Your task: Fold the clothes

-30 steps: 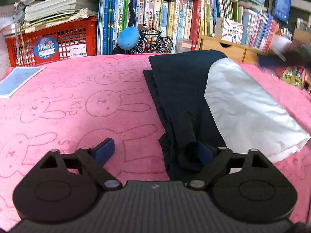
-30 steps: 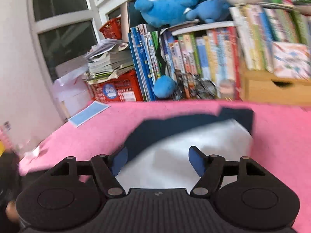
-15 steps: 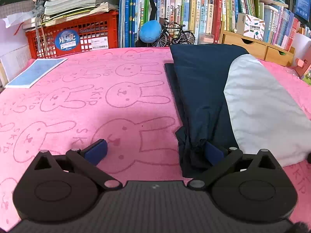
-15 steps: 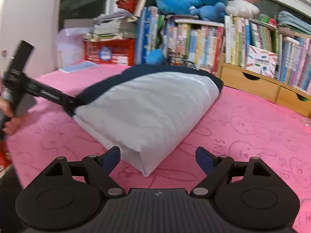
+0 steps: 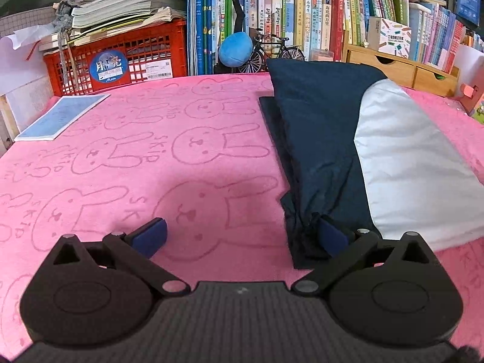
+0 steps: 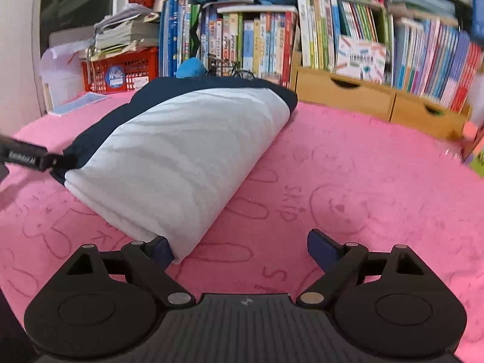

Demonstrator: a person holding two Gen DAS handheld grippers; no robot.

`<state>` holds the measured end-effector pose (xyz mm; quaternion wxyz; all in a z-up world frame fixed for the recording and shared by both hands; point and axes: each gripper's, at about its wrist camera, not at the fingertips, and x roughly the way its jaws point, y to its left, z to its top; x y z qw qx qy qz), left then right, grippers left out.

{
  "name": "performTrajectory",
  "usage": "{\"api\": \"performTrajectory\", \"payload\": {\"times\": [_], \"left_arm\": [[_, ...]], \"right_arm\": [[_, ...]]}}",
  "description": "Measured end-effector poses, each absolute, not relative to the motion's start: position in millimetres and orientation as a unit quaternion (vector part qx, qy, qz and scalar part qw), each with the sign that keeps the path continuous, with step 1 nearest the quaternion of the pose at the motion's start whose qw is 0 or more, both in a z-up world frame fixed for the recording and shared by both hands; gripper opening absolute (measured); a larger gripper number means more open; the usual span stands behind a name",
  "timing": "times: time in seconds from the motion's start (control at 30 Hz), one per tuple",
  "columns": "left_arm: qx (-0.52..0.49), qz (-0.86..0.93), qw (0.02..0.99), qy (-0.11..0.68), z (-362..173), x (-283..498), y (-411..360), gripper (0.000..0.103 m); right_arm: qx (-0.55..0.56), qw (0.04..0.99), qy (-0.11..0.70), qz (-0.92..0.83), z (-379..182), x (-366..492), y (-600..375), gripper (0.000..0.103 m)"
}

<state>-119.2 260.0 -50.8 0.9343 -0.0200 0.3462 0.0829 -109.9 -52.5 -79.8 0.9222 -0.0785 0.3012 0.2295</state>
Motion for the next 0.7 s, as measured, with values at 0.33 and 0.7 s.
{"api": "performTrajectory", "payload": {"times": [0.33, 0.7], "left_arm": [[-0.011, 0.146, 0.926, 0.348, -11, -156, 263, 0.1], [0.037, 0.011, 0.963, 0.266, 9, -100, 125, 0.103]], "right_arm": [[-0.075, 0.919, 0.306, 0.238, -84, -108, -55, 0.093], [-0.002, 0.896, 0.297, 0.33, -86, -133, -94, 0.098]]}}
